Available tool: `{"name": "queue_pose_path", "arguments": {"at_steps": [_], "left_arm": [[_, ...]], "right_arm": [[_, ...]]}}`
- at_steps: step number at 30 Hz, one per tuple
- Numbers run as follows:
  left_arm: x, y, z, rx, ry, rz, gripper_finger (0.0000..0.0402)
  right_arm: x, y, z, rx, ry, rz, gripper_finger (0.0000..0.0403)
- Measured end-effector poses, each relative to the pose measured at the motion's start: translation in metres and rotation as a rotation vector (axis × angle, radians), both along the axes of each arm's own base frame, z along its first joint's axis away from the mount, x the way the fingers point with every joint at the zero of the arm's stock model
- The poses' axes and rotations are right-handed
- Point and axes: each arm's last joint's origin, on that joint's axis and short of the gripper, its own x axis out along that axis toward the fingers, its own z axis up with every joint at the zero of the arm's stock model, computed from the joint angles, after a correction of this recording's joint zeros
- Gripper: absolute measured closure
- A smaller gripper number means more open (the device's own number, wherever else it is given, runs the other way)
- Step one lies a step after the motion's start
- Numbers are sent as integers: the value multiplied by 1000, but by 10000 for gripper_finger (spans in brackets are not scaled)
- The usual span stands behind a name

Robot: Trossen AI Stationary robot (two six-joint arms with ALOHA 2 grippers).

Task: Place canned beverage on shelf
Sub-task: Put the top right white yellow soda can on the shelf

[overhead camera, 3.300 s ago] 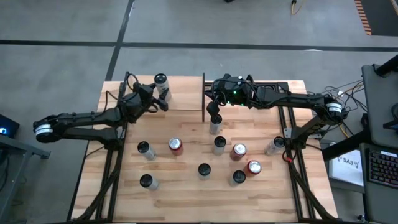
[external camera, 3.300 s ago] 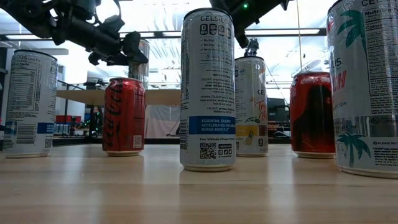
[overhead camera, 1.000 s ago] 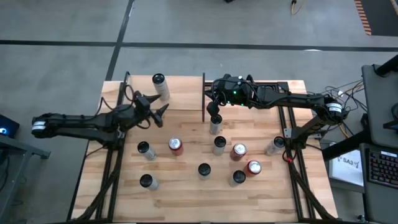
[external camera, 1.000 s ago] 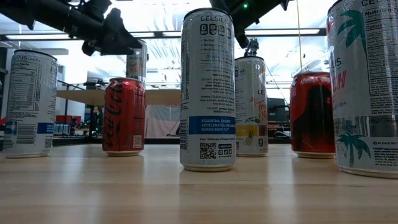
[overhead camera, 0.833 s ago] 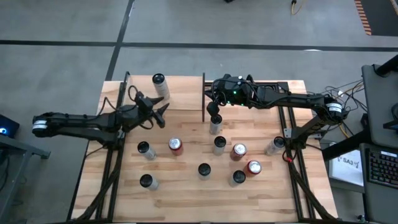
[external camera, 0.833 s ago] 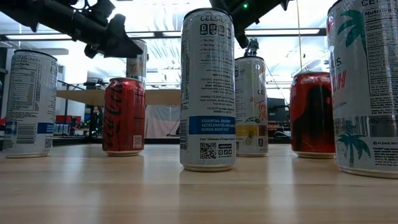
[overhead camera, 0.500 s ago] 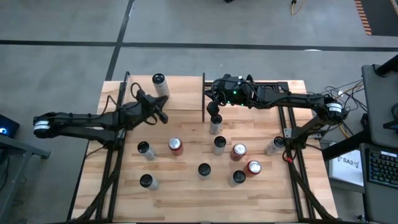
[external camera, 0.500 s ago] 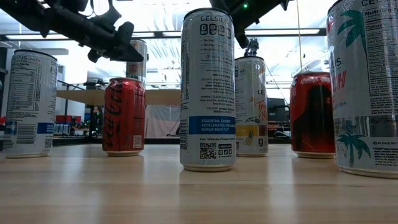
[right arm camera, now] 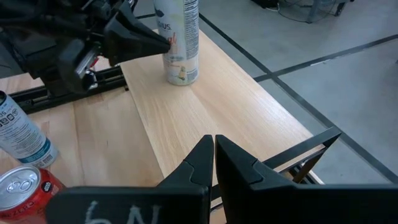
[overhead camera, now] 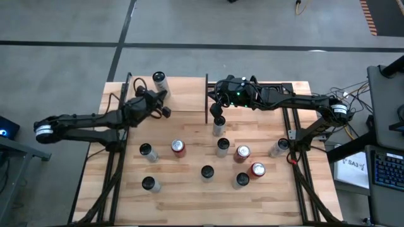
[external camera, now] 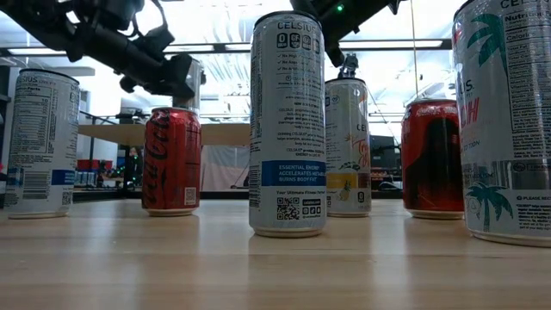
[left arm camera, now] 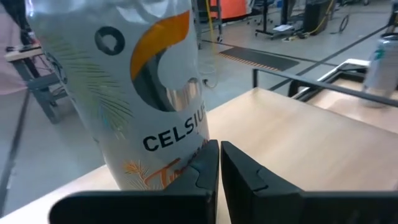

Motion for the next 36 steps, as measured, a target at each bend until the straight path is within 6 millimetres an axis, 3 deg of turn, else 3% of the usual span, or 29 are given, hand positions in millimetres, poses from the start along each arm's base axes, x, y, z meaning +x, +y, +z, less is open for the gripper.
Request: {"name": "queue_pose_path", "arguments": {"at_steps": [21,26,30,36], "left_arm": [[-8,15,0,50,78,70,402],[-14,8,2,36,108,46,402],[-24,-5,3,-26,243,-29,402],[-41,-15,17,-121,346,-36,402]], "right_arm": [[0,0,0,2,5,0,394],[0,0,-1,2,7,1,394],[-1,0,-2,7,21,2,394],[-1,0,-2,6,28,3,394]]}}
